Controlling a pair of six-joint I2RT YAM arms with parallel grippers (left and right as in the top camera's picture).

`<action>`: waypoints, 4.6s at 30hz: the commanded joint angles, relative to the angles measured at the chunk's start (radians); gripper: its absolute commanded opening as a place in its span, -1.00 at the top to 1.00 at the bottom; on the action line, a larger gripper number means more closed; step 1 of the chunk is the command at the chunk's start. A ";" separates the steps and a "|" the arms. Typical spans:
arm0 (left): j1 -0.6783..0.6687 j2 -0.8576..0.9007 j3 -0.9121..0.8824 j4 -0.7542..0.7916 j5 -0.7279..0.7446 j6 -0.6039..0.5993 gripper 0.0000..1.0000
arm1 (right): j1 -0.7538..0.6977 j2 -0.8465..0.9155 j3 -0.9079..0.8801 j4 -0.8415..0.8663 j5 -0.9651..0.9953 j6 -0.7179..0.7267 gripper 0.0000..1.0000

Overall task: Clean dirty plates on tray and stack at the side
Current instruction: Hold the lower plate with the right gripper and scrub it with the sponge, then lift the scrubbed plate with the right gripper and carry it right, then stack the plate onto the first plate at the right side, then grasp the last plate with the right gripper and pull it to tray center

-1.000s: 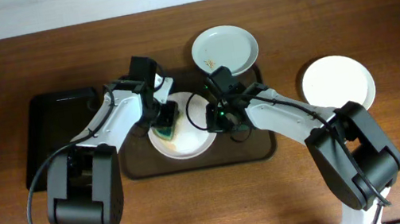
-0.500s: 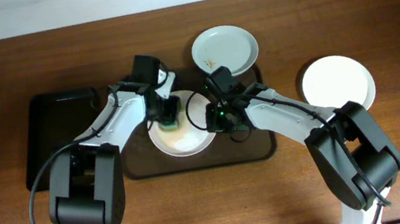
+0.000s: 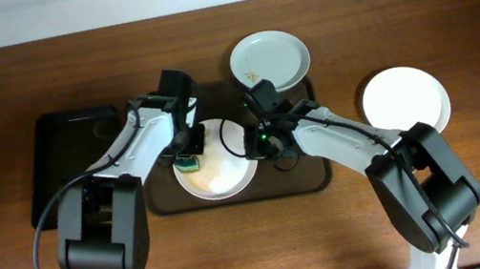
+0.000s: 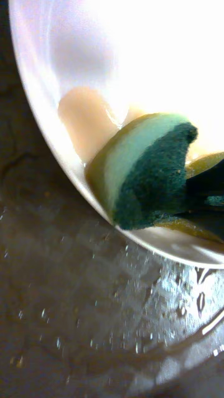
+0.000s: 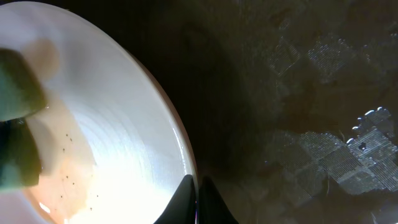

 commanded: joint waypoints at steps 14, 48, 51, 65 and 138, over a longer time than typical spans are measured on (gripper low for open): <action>0.168 0.019 0.410 -0.060 0.344 0.015 0.99 | -0.022 -0.075 0.019 -0.076 -0.029 -0.052 0.92; 0.179 0.020 0.403 -0.087 0.287 0.015 0.99 | 0.512 -0.336 0.091 -0.319 1.715 -0.142 0.92; 0.180 0.020 0.402 -0.087 0.286 0.016 0.99 | 0.511 -0.336 0.091 -0.301 1.592 -0.138 0.92; 0.179 0.020 0.402 -0.087 0.269 0.016 0.99 | -0.114 -0.575 0.091 -0.349 0.274 -0.063 0.92; 0.179 0.020 0.402 -0.079 0.227 0.016 0.97 | -0.490 0.018 0.576 -0.371 -0.084 -0.153 -0.53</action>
